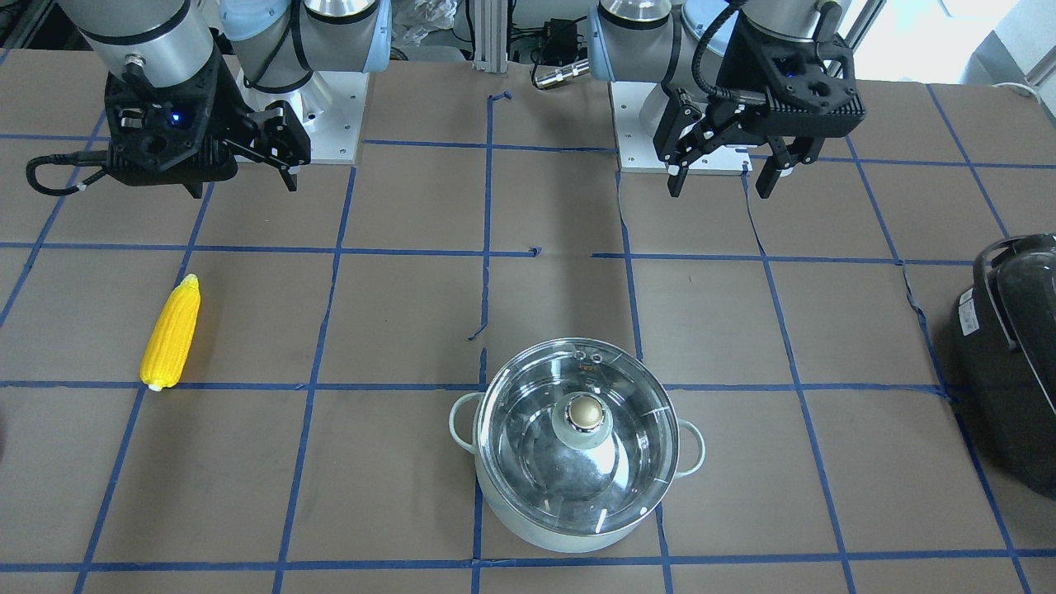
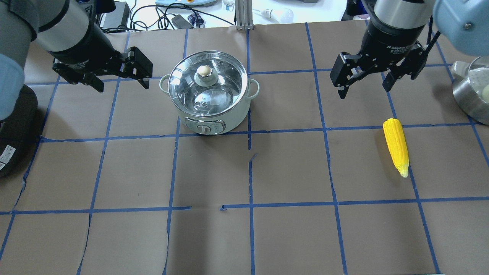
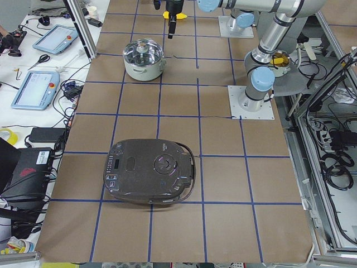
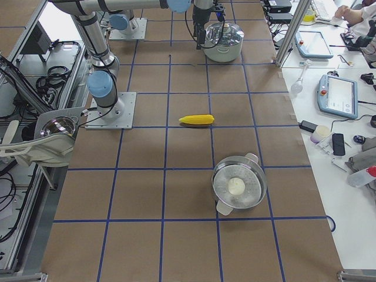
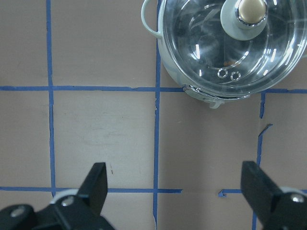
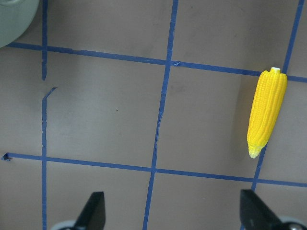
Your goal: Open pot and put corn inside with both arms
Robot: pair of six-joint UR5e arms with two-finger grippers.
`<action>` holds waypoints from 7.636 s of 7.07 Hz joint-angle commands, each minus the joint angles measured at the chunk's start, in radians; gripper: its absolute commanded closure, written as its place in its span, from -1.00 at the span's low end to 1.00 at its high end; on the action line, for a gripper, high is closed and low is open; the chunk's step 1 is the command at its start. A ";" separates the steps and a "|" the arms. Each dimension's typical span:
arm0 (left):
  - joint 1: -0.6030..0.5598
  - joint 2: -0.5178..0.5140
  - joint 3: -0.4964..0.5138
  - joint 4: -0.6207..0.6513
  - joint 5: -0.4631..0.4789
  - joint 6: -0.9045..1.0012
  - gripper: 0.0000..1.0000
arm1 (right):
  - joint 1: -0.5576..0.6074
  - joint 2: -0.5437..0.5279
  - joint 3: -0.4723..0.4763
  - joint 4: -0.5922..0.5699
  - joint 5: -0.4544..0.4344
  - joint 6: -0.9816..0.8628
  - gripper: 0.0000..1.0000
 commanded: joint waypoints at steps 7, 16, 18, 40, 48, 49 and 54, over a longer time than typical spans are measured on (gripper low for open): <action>0.000 0.000 0.001 0.002 0.001 0.001 -1.00 | -0.003 0.015 0.000 -0.050 -0.002 0.020 -1.00; 0.000 0.000 0.003 0.002 0.001 0.000 -1.00 | -0.002 0.004 -0.002 -0.040 -0.008 0.018 -1.00; 0.000 0.002 0.003 0.002 0.001 0.000 -1.00 | -0.003 0.004 -0.002 -0.037 -0.012 0.018 -1.00; -0.006 -0.130 0.075 0.032 -0.040 0.008 -1.00 | -0.417 0.314 0.497 -0.743 -0.038 -0.218 -1.00; -0.147 -0.615 0.356 0.169 0.020 -0.157 -1.00 | -0.396 0.266 0.404 -0.696 -0.037 -0.190 1.00; -0.155 -0.617 0.356 0.169 0.018 -0.152 -1.00 | -0.359 0.239 0.340 -0.607 -0.034 -0.137 1.00; -0.173 -0.624 0.350 0.150 0.012 -0.167 -0.10 | -0.030 0.199 0.006 -0.247 -0.015 0.148 1.00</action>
